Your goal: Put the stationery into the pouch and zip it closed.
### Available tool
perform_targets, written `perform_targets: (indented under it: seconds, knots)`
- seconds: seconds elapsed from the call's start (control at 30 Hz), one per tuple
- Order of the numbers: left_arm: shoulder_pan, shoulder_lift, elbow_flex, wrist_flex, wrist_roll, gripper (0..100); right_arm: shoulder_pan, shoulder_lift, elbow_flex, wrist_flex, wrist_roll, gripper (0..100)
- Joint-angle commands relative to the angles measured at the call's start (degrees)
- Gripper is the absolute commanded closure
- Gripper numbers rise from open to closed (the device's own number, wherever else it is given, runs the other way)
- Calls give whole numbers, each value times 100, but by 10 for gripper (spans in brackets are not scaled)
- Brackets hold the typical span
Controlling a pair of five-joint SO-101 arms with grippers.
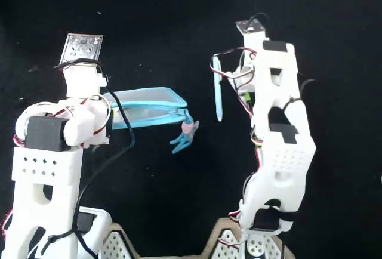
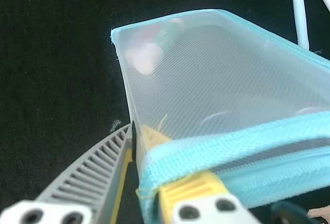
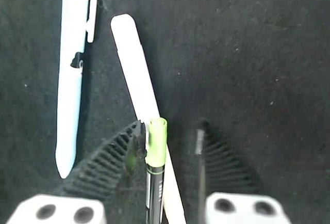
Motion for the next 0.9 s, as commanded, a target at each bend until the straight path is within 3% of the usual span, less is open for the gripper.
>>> perform_targets:
  seconds: [0.0,0.4,0.87]
  knots:
    - [13,53,-57,-9,-18,970,35,101,-426,158,44,936]
    - [13,53,-57,0,-18,970,35,-321,-532,774,44,985]
    - [13,53,-57,0,-18,970,-220,-3705,1376,1196,53,988]
